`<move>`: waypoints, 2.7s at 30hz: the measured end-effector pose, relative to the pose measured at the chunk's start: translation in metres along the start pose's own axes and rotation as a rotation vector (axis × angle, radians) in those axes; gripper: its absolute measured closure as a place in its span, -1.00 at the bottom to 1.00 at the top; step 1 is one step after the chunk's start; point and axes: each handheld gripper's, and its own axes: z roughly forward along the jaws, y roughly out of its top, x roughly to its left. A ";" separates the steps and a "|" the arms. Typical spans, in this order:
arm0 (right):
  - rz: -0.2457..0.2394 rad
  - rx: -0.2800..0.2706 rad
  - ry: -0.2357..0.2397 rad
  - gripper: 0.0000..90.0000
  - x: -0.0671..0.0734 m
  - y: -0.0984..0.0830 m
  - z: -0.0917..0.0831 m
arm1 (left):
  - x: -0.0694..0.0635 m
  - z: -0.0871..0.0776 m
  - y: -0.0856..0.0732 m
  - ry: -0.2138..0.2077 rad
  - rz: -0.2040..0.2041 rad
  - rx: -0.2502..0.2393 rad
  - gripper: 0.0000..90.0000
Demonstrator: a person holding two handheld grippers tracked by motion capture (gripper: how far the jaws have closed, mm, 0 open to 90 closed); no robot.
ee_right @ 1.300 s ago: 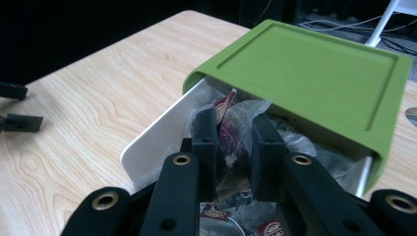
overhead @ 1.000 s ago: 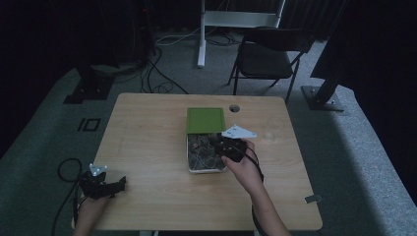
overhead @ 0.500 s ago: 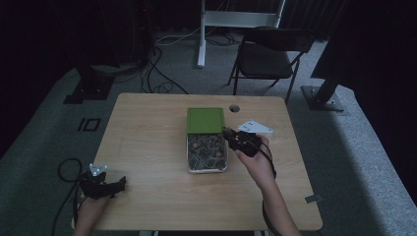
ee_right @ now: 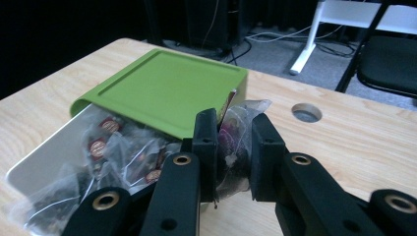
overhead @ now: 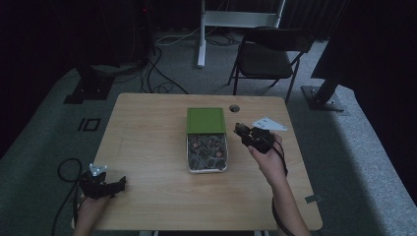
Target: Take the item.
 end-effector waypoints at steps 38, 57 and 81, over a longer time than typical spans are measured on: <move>0.062 -0.030 -0.220 0.71 -0.095 0.000 -0.017 | 0.000 0.000 0.000 0.000 0.000 0.000 -1.00; 0.114 -0.006 -0.285 0.71 -0.130 -0.001 -0.013 | 0.000 0.000 0.000 0.000 0.000 0.000 -1.00; 0.148 0.063 -0.307 0.71 -0.140 -0.020 0.014 | 0.000 0.000 0.000 0.000 0.000 0.000 -1.00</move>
